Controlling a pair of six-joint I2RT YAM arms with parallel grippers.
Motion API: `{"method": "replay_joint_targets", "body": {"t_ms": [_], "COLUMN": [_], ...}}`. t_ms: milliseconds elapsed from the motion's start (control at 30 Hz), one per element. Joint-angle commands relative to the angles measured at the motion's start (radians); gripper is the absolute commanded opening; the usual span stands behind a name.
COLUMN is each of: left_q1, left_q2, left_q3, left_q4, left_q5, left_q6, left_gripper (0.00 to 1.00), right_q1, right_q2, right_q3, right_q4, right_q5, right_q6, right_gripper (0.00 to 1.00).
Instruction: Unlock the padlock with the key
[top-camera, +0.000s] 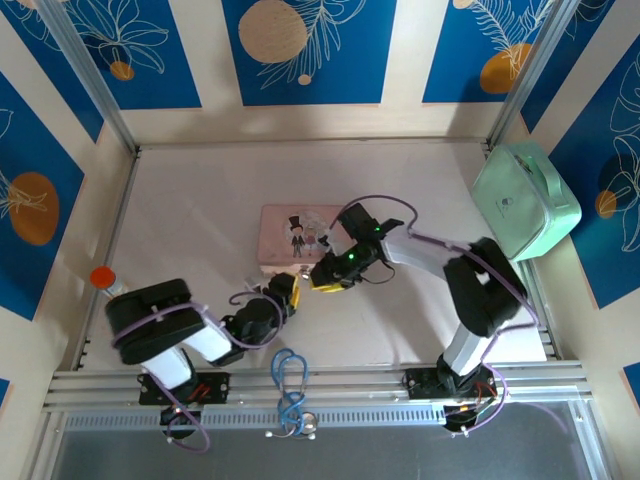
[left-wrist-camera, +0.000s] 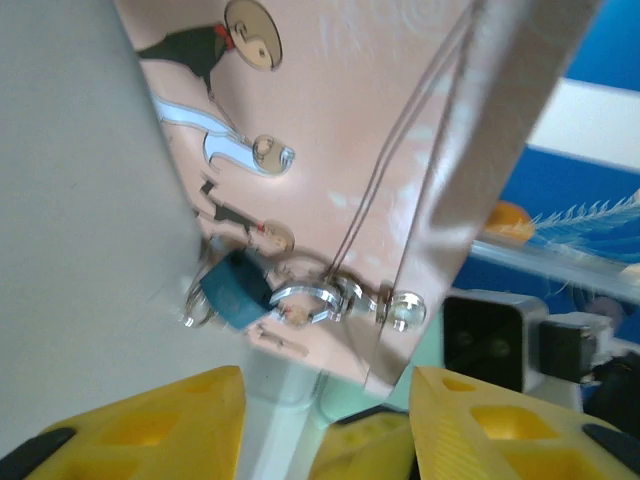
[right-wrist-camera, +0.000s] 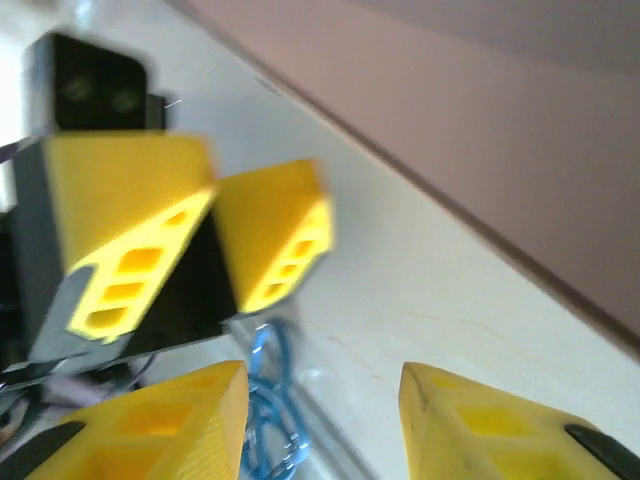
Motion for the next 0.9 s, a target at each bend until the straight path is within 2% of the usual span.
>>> {"method": "replay_joint_targets", "body": {"t_ms": [0,67,133,167,233,267,367,400,467,567,633,733,833,867], "left_q1": [0.009,0.009,0.007,0.012,0.077,0.170,0.486,0.546,0.630,0.667,0.667,0.672,0.694,0.697], "left_q2": [-0.236,-0.487,-0.683,-0.763,-0.863,-0.880,-0.795,-0.746,-0.619,-0.444,-0.379,-0.319,-0.256,-0.233], "left_q3": [0.003,0.103,0.255,0.330,0.422,0.454,0.537,0.560,0.598,0.656,0.666,0.669,0.657,0.652], "left_q4": [-0.392,-0.867,-1.283,-1.452,-1.613,-1.646,-1.664,-1.661,-1.597,-1.506,-1.438,-1.388,-1.329,-1.301], "left_q5": [0.110,0.115,0.024,-0.040,-0.089,-0.032,0.264,0.321,0.445,0.531,0.539,0.503,0.547,0.570], "left_q6": [0.151,0.294,0.496,0.577,0.698,0.763,0.931,0.971,1.067,1.151,1.167,1.203,1.207,1.202], "left_gripper": [0.49,0.52,0.54,0.57,0.62,0.64,0.66,0.67,0.67,0.63,0.62,0.63,0.65,0.65], "right_q1": [0.101,0.266,0.427,0.489,0.540,0.536,0.531,0.533,0.543,0.538,0.503,0.459,0.423,0.414], "right_q2": [-0.177,-0.309,-0.388,-0.401,-0.371,-0.335,-0.240,-0.222,-0.199,-0.187,-0.174,-0.123,-0.071,-0.056], "right_q3": [-0.060,-0.167,-0.270,-0.327,-0.372,-0.363,-0.309,-0.295,-0.296,-0.336,-0.372,-0.393,-0.414,-0.433], "right_q4": [-0.035,0.072,0.186,0.285,0.346,0.350,0.318,0.302,0.346,0.460,0.578,0.702,0.834,0.909], "right_q5": [0.418,0.704,0.957,1.048,1.128,1.116,1.109,1.119,1.157,1.204,1.170,1.101,1.023,0.993], "right_q6": [0.182,0.336,0.530,0.596,0.719,0.751,0.832,0.871,0.918,0.937,0.892,0.837,0.743,0.702], "right_gripper": [0.45,0.48,0.63,0.63,0.63,0.62,0.53,0.48,0.29,0.11,0.03,0.00,0.00,0.06]}}
